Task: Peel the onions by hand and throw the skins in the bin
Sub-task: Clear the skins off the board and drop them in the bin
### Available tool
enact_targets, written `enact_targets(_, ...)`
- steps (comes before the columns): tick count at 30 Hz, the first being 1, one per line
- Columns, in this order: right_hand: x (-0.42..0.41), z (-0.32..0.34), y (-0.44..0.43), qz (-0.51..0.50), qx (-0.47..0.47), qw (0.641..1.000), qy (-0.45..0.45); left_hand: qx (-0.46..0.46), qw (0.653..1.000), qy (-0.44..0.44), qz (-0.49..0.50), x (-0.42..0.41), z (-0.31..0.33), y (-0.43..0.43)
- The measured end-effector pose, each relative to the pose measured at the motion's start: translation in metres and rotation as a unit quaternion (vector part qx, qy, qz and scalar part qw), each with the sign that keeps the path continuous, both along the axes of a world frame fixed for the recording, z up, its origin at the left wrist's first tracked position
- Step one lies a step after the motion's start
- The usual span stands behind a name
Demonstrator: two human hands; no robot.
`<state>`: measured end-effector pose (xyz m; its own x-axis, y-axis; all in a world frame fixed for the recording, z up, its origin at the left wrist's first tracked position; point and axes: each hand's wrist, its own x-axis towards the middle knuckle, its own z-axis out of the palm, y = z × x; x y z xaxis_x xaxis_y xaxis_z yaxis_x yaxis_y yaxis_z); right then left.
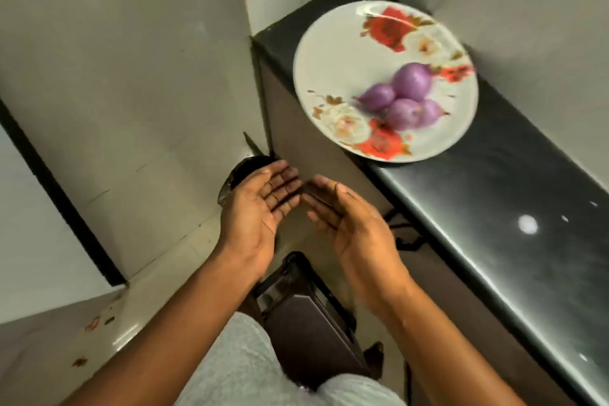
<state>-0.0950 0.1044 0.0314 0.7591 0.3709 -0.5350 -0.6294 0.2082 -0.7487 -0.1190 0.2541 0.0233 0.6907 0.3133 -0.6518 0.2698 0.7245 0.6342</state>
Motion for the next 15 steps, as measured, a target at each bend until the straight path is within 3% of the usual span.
enact_targets(9, -0.046, 0.121, -0.129, -0.119, -0.041, 0.983, -0.131, 0.045, 0.966, -0.135, -0.217, -0.006, 0.117, -0.099)
enact_targets(15, -0.091, 0.146, -0.209, -0.259, -0.105, 0.946, -0.164, 0.033, 0.927, -0.150, -0.342, -0.011, 0.138, -0.189)
